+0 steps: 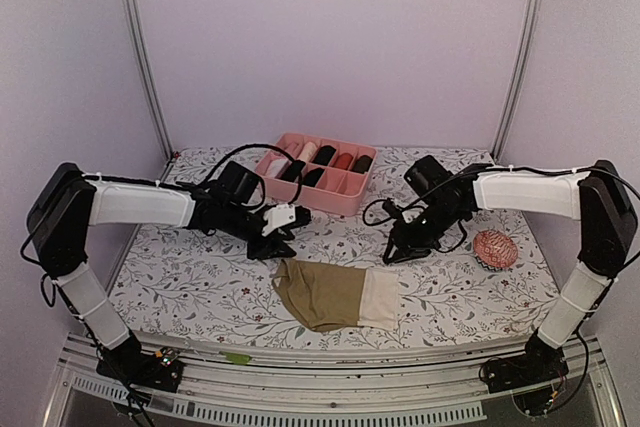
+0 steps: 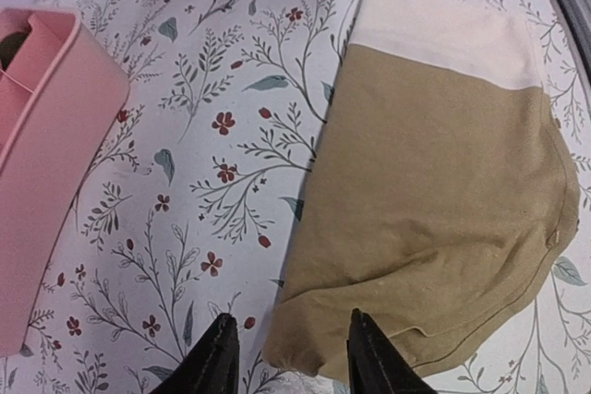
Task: Roll the underwear
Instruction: Smooth out the underwear at the center of the board, then pick up the underwear from the center of the board, then fold the underwear at the center of the board.
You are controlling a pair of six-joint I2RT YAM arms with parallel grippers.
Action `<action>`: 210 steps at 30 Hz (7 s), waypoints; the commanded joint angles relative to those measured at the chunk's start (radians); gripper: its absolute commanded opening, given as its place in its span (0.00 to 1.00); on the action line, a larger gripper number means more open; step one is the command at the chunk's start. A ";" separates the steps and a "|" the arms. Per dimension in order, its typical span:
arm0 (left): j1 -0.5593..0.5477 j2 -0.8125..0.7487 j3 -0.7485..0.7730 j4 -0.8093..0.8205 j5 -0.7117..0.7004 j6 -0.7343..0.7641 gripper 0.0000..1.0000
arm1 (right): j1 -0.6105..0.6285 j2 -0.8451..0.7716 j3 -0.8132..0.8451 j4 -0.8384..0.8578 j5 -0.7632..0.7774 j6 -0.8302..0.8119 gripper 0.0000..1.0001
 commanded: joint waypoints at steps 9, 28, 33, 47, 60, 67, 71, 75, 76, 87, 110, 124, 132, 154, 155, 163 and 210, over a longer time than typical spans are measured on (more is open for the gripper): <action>0.017 0.125 -0.033 -0.104 -0.019 0.064 0.21 | 0.075 0.044 -0.199 0.210 -0.304 0.166 0.27; -0.154 -0.200 -0.232 0.031 0.136 0.071 0.34 | 0.117 -0.261 -0.399 0.188 -0.205 0.218 0.27; -0.234 -0.202 -0.261 0.100 0.112 0.000 0.34 | 0.163 -0.325 -0.572 0.393 -0.258 0.497 0.29; -0.252 -0.237 -0.279 0.121 0.082 -0.058 0.34 | 0.183 -0.404 -0.836 0.846 -0.170 0.996 0.32; -0.441 -0.046 -0.190 0.213 -0.088 -0.135 0.32 | 0.219 -0.433 -0.737 0.715 -0.074 0.893 0.30; -0.500 0.016 -0.196 0.327 -0.257 -0.140 0.37 | 0.218 -0.550 -0.693 0.568 0.052 0.764 0.40; -0.518 0.047 -0.199 0.361 -0.332 -0.130 0.37 | 0.218 -0.658 -0.650 0.427 0.224 0.677 0.58; -0.518 0.057 -0.201 0.374 -0.389 -0.111 0.30 | 0.217 -0.777 -0.617 0.348 0.427 0.621 1.00; -0.518 0.057 -0.202 0.374 -0.399 -0.103 0.29 | 0.218 -0.792 -0.615 0.338 0.474 0.616 0.99; -0.463 0.054 -0.114 0.280 -0.293 -0.081 0.00 | 0.216 -0.902 -0.678 0.452 0.509 0.519 1.00; -0.166 0.382 0.272 -0.176 0.323 -0.050 0.00 | 0.426 -0.420 -0.547 0.531 0.241 -0.058 0.63; -0.129 0.379 0.255 -0.179 0.349 -0.021 0.00 | 0.427 -0.170 -0.414 0.458 0.246 -0.146 0.50; -0.108 0.344 0.227 -0.175 0.373 0.003 0.00 | 0.426 -0.150 -0.372 0.391 0.304 -0.187 0.01; -0.114 -0.024 -0.163 0.299 0.302 -0.758 0.41 | 0.407 -0.147 -0.319 0.332 0.333 -0.138 0.00; -0.116 -0.006 -0.162 0.306 0.303 -0.797 0.41 | 0.407 -0.141 -0.313 0.327 0.335 -0.139 0.00; -0.171 0.052 -0.137 0.285 0.255 -0.822 0.40 | 0.407 -0.130 -0.291 0.319 0.349 -0.147 0.00; 0.007 0.222 0.382 -0.114 -0.022 -0.274 0.00 | 0.109 -0.101 -0.062 0.368 0.519 -0.325 0.00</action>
